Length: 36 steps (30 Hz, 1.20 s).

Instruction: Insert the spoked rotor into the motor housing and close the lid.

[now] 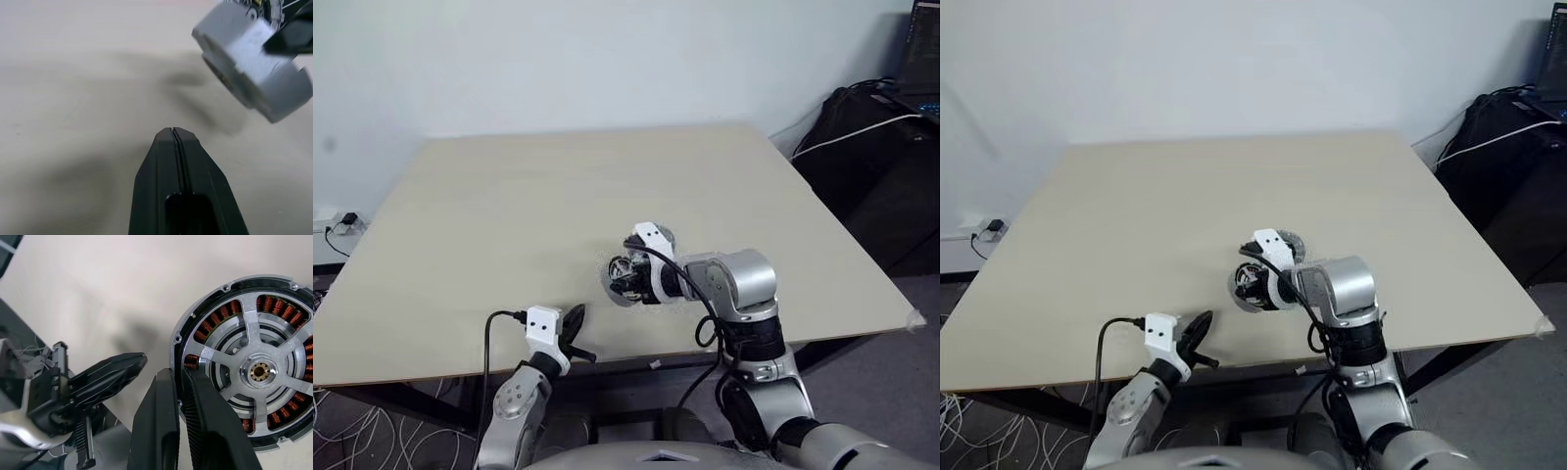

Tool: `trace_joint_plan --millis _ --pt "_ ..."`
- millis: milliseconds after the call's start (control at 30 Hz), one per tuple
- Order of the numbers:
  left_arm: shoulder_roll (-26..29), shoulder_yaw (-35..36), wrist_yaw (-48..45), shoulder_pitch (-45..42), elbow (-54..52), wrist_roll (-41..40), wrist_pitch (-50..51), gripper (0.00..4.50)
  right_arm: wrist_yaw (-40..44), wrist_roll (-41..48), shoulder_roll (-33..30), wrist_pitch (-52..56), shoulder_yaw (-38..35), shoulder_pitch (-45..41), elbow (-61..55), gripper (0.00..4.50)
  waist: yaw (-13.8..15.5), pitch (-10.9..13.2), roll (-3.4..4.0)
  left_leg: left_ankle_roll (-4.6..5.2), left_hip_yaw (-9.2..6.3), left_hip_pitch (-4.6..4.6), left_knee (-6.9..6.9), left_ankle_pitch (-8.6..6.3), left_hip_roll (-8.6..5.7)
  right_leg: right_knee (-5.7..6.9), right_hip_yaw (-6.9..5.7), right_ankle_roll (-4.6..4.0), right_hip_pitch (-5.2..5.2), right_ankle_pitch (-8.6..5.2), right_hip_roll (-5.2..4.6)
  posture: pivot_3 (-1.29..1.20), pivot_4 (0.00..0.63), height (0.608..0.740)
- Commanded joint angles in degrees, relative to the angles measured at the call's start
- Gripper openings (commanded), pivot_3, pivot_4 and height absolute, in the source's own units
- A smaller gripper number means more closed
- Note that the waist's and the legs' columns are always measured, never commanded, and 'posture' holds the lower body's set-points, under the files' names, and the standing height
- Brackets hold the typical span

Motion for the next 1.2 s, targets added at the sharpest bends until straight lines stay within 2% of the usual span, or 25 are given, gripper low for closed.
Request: trace_joint_plan --millis 33,200,367,567,833,867,933,1100,1200 --pt "0.04 0.11 0.29 -0.06 -1.7 -0.33 -0.57 0.0 -3.39 4.31 -0.77 0.56 -1.53 -0.32 -1.08 0.03 -0.01 0.0 0.0 0.0 0.0 0.0 0.0 0.0 0.0 0.0 0.0 0.0 0.01 0.0 0.0 0.0 0.0 0.74" --pt "0.01 0.09 0.23 -0.06 -1.68 -0.46 -0.44 0.0 -7.74 12.56 -3.07 0.56 -0.68 1.2 -2.05 0.03 -0.21 0.01 0.01 0.03 0.0 0.0 -0.02 0.02 0.03 -0.01 -0.01 -0.03 -0.01 -0.02 0.02 0.0 0.0 0.74" --pt "0.12 -0.02 -0.23 -0.4 -1.46 -0.61 -0.28 0.0 -13.97 17.5 -1.97 0.56 -2.47 0.65 0.29 0.03 -0.65 0.02 0.01 0.05 0.01 0.0 -0.02 0.03 0.05 0.0 0.01 -0.04 0.01 -0.04 0.05 0.0 0.0 0.74" --pt "0.2 -0.07 -0.41 -0.52 -1.37 -0.6 -0.22 0.0 -19.04 16.86 2.45 0.56 -4.77 -1.73 6.21 0.03 -0.85 0.01 0.01 0.07 0.03 0.03 0.0 0.04 0.05 0.0 0.01 0.01 0.04 0.0 0.08 0.0 0.0 0.74" --pt "0.06 0.06 0.08 -0.24 -1.46 -0.4 -0.43 0.0 -21.2 14.28 5.81 -3.17 -5.63 -3.77 13.61 0.03 -1.1 -0.03 -0.01 0.08 0.03 0.11 0.01 0.04 0.06 0.0 0.01 0.02 0.11 0.01 0.09 0.0 0.0 0.74" --pt "0.08 0.09 0.08 -0.19 -1.49 -0.42 -0.44 0.0 -20.99 14.5 6.07 -3.32 -5.42 -3.86 13.65 0.51 -1.17 -0.03 0.0 0.08 0.03 0.13 0.01 0.04 0.07 0.0 0.01 0.02 0.13 0.0 0.1 0.0 0.0 0.74" --pt "0.12 0.14 0.06 -0.14 -1.54 -0.45 -0.43 0.0 -20.65 15.18 6.95 -3.2 -5.43 -4.15 13.13 0.89 -1.32 -0.02 0.01 0.07 0.03 0.13 0.02 0.05 0.07 0.0 0.01 0.02 0.13 0.0 0.1 0.0 0.0 0.74" --pt "0.26 0.04 -0.16 -0.38 -1.44 -0.44 -0.24 0.0 -20.63 16.4 9.26 -2.38 -7.57 -5.5 11.4 2.42 -1.38 -0.02 0.02 0.07 0.02 0.13 0.01 0.05 0.07 0.01 0.02 0.1 0.11 -0.01 0.1 0.0 0.0 0.74" --pt "0.38 -0.01 -0.29 -0.43 -1.41 -0.47 -0.18 0.0 -18.93 17.49 7.41 -2.65 -5.22 -5.54 9.01 3.35 -1.27 -0.02 0.01 0.07 0.0 0.12 0.0 0.05 0.04 -0.01 0.01 0.06 0.12 0.02 0.08 0.0 0.0 0.74"
